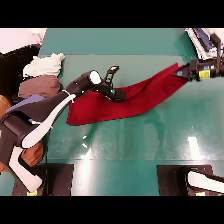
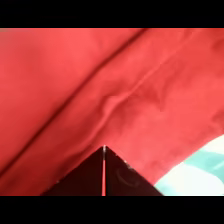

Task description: Fold the shirts.

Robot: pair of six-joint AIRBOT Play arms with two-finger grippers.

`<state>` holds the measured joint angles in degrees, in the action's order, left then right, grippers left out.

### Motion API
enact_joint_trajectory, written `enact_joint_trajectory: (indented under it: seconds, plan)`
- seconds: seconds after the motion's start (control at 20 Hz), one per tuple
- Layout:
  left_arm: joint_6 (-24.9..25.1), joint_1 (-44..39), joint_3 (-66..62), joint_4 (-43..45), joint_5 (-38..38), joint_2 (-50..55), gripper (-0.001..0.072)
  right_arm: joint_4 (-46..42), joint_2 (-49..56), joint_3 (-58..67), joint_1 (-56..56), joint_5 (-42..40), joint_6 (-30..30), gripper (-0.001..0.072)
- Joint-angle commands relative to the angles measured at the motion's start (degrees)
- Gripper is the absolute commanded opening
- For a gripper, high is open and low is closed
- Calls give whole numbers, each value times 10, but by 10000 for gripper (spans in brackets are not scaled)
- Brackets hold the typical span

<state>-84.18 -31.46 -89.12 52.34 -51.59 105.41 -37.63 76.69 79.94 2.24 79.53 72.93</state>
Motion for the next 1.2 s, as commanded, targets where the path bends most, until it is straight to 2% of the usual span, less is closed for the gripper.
enact_joint_trajectory:
  seconds: [0.0,0.3,0.5,0.8,0.95,1.0,1.05,1.15]
  plan:
    - [-14,-12,-9,-3,6,23,20,7,-11,70,-79,-13,38,17]
    - [-14,-10,-11,-5,19,23,21,12,-11,113,-174,-44,53,18]
    - [-13,20,-54,11,-45,10,20,37,-3,113,-218,-76,52,17]
    - [-9,177,-65,110,-76,-126,21,42,43,113,-334,-155,47,18]
    - [-8,274,-65,146,-100,-200,21,112,104,113,-434,-252,-27,19]
    - [-8,301,-65,150,-108,-220,21,127,134,113,-471,-297,-51,42]
    - [-8,327,-65,150,-115,-238,21,130,162,118,-501,-333,-63,153]
    - [-8,367,-65,150,-127,-266,21,130,228,162,-544,-347,-98,379]
